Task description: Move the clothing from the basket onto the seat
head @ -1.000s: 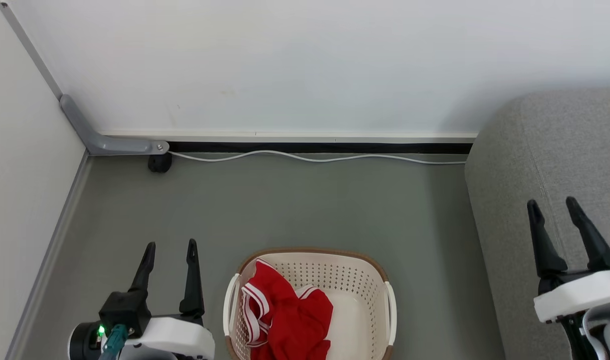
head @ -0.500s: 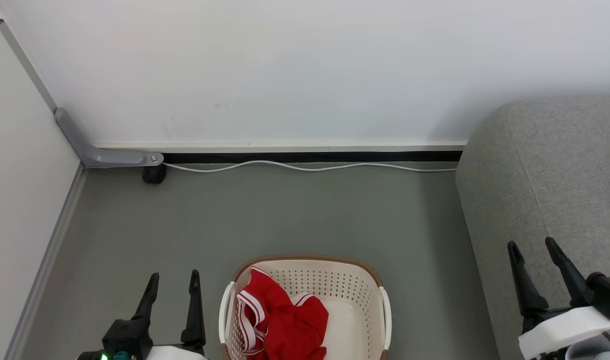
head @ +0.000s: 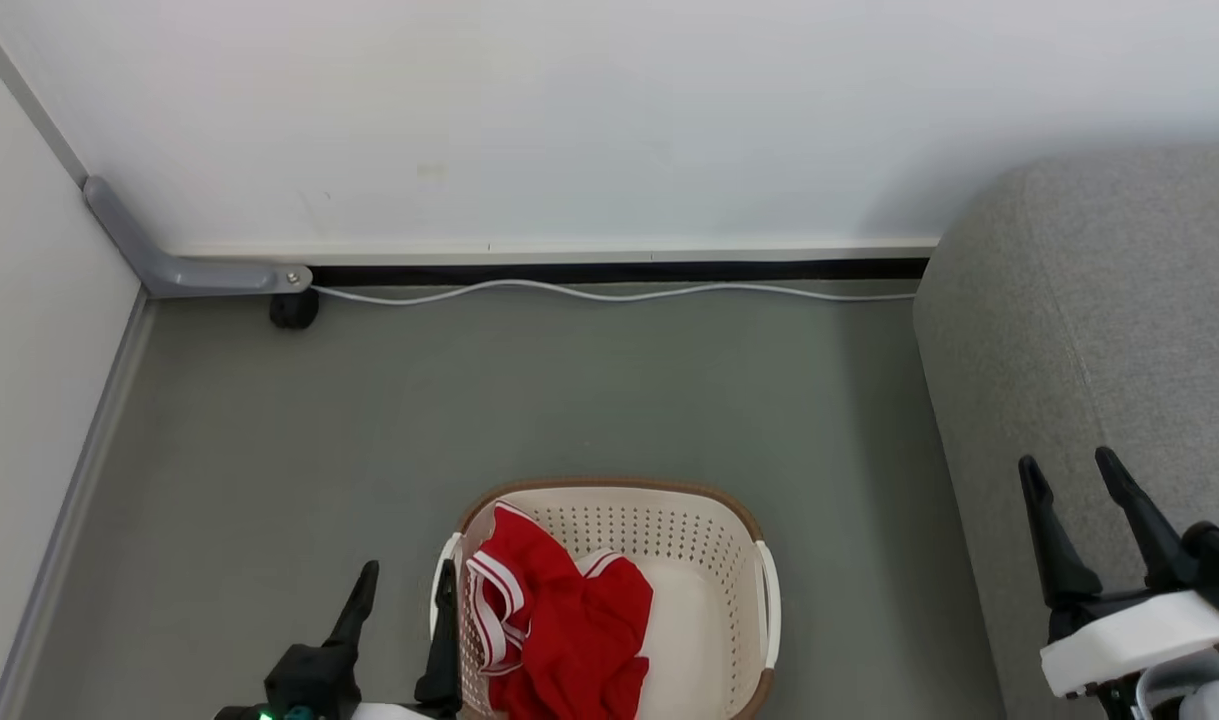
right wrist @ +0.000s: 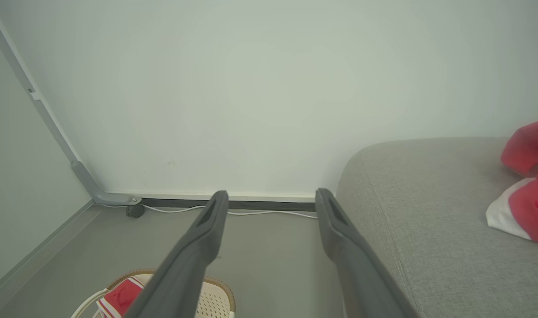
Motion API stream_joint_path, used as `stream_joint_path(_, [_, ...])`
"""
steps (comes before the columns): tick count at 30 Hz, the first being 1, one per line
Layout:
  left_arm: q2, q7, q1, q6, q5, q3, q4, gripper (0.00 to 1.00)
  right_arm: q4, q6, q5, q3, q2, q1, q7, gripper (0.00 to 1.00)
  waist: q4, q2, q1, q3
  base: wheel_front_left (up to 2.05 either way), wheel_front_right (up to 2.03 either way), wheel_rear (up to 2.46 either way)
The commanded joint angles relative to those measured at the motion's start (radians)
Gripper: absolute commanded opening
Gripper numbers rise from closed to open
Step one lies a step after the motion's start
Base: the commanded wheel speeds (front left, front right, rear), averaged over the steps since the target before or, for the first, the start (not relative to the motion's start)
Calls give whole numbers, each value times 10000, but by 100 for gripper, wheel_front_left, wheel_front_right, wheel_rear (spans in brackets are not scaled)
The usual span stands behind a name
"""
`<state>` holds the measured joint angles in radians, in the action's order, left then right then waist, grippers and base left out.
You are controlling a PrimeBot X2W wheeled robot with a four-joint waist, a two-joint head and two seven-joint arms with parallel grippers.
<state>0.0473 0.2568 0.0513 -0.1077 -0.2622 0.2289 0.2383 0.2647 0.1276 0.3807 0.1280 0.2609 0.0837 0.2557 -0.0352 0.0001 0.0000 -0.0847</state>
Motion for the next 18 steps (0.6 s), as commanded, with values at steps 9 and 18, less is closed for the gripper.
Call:
stream_joint_path(9, [29, 49, -1519, -791, -959, 1263, 454, 100, -1278, 31, 597, 326, 923, 1146, 61, 100, 284, -1, 0, -1987, 0, 0, 0])
stream_joint_path(18, [29, 49, -3567, -1592, -2208, 2859, 1796, 100, -2366, 31, 1320, 612, 1810, 2233, 61, 100, 854, -1, 0, -4321, 0, 0, 0])
